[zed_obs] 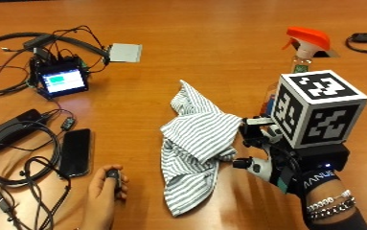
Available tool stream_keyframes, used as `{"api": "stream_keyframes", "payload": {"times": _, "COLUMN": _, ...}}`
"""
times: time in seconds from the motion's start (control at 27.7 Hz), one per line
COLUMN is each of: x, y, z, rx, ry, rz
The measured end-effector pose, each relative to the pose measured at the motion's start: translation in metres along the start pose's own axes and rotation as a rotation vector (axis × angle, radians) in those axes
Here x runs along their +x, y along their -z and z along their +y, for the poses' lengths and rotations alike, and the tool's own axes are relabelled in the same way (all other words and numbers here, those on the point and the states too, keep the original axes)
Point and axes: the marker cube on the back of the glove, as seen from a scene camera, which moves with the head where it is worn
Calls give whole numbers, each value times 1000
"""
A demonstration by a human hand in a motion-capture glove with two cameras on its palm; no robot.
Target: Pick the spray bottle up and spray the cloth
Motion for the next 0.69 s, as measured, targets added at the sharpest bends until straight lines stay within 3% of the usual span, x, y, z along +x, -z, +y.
{"api": "stream_keyframes", "payload": {"times": 0.69, "x": -5, "y": 5, "z": -5, "rx": 33, "ry": 25, "rz": -7}}
